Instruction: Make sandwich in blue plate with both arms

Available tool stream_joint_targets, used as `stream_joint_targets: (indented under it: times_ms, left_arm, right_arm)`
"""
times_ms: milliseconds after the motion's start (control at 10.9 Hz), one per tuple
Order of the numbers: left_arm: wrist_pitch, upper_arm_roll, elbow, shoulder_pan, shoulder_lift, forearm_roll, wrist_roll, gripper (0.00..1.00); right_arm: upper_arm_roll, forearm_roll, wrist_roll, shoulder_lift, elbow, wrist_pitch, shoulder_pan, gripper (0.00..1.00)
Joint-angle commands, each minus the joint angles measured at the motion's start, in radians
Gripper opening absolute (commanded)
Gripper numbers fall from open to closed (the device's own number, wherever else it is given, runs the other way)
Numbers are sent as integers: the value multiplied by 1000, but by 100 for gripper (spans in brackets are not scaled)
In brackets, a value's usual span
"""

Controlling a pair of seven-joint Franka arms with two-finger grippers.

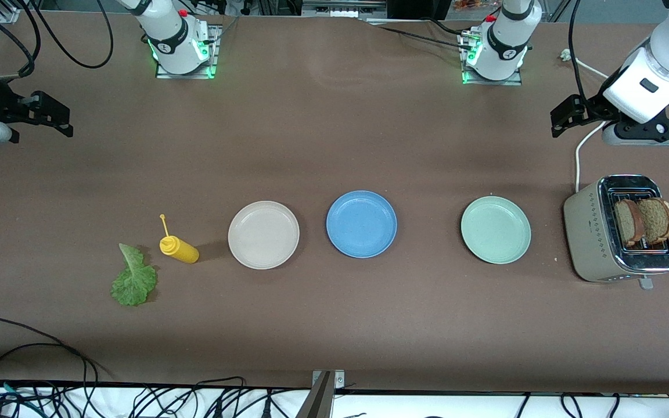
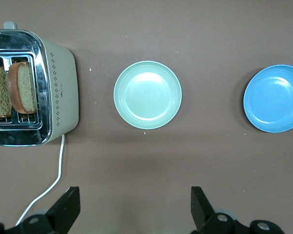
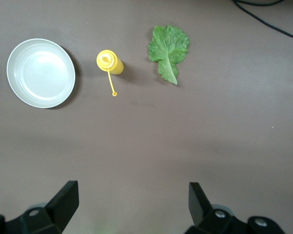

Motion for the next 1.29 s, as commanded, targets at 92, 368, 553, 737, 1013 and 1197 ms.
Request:
stream_joint_targets:
  times_ms: [92, 368, 553, 737, 1013, 1197]
  left_arm:
    - [-25, 1, 31, 1, 12, -14, 20, 100]
    - [-27, -5, 31, -2, 12, -12, 20, 100]
    - [-27, -5, 33, -6, 12, -12, 20, 100]
    - [-27, -5, 33, -8, 12, -10, 20, 100]
    - [-27, -5, 33, -10, 12, -9, 20, 100]
    - [-27, -6, 33, -10, 12, -10, 20, 100]
  right_arm:
    - [-1, -9, 11, 9, 24, -5, 3, 100]
    - [-1, -11, 11, 9, 24, -5, 3, 100]
    - [-1, -11, 11, 9, 24, -5, 3, 100]
    - [-1, -11, 11, 9, 24, -5, 3, 100]
    - [-1, -11, 9, 9, 24, -3, 3, 100]
    - [-1, -12, 9, 9, 24, -3, 3, 100]
